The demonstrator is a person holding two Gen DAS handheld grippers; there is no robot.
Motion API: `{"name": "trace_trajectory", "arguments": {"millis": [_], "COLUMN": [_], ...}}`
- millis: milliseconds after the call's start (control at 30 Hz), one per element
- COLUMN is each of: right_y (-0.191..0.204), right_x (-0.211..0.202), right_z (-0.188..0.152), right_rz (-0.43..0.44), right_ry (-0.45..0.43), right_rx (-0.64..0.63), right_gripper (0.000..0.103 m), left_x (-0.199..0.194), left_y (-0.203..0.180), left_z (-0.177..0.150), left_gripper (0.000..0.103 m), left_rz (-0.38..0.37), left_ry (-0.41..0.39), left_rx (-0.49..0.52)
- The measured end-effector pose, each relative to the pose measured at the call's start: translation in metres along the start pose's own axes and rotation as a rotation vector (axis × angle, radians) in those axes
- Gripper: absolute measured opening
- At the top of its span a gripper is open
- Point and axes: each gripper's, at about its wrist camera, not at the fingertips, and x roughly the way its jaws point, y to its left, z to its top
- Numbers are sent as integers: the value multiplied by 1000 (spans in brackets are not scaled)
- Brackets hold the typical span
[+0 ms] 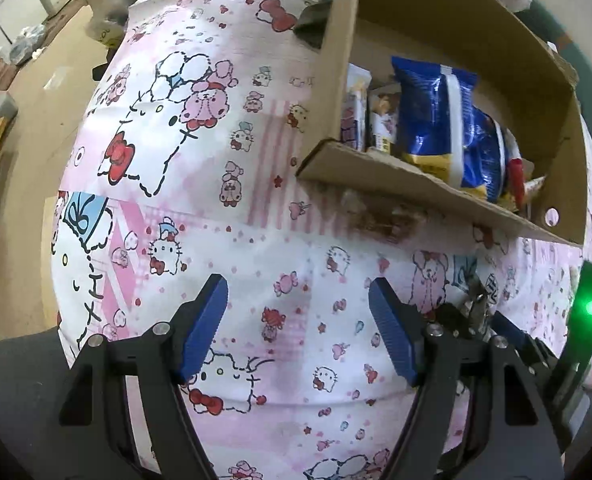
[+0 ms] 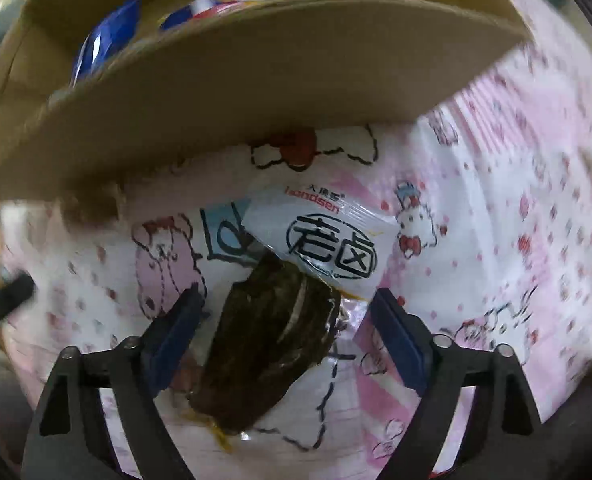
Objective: Organize snacks
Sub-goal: 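Grasp brown jerky pack with right tool while left tool grasps small clear packet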
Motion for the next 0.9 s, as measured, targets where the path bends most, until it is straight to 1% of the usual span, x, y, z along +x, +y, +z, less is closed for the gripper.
{"name": "trace_trajectory", "arguments": {"millis": [33, 67, 133, 233, 267, 300, 333, 367, 433, 500, 567, 667, 700, 767, 833, 900], "right_y": [0, -3, -13, -28, -31, -36, -40, -42, -45, -49, -62, -68, -67, -78, -82, -85], "right_x": [-3, -6, -12, -22, -23, -24, -27, -31, -38, -37, -38, -39, -39, -40, -41, -43], "right_z": [0, 1, 1, 2, 1, 0, 0, 0, 2, 2, 3, 1, 1, 5, 7, 7], "right_rz": [6, 25, 97, 201, 220, 249, 294, 290, 293, 305, 310, 311, 312, 311, 312, 312], "right_ry": [0, 8, 32, 48, 50, 54, 50, 37, 19, 29, 30, 31, 31, 30, 29, 27], "right_rx": [-7, -12, 6, 64, 74, 96, 120, 118, 109, 127, 142, 150, 155, 156, 159, 161], "right_gripper": [61, 56, 47, 44, 43, 39, 21, 18, 17, 17, 17, 17, 17, 17, 17, 17], "left_x": [1, 4, 12, 19, 22, 23, 25, 29, 37, 46, 51, 55, 56, 56, 54, 46], "left_y": [1, -2, -17, -41, -50, -54, -57, -58, -58, -60, -57, -56, -55, -52, -48, -47], "left_z": [1, 1, -1, 0, 2, 5, 8, 13, 18, 22, 28, 36, 37, 38, 37, 18], "left_gripper": [70, 70, 70, 70, 70, 70, 70, 70, 70, 70, 70, 68, 59, 49, 40, 36], "left_rz": [-7, -13, -29, -48, -43, -27, -19, -30, -45, -48, -49, -50, -32, -31, -49, -76], "left_ry": [4, 8, 0, -25, -52, -75, -94, -103, -99, -83, -97, -118, -127, -137, -149, -152], "left_rx": [3, 14, 57, 154, 195, 210, 216, 205, 175, 140, 117, 93, 93, 102, 111, 117]}}
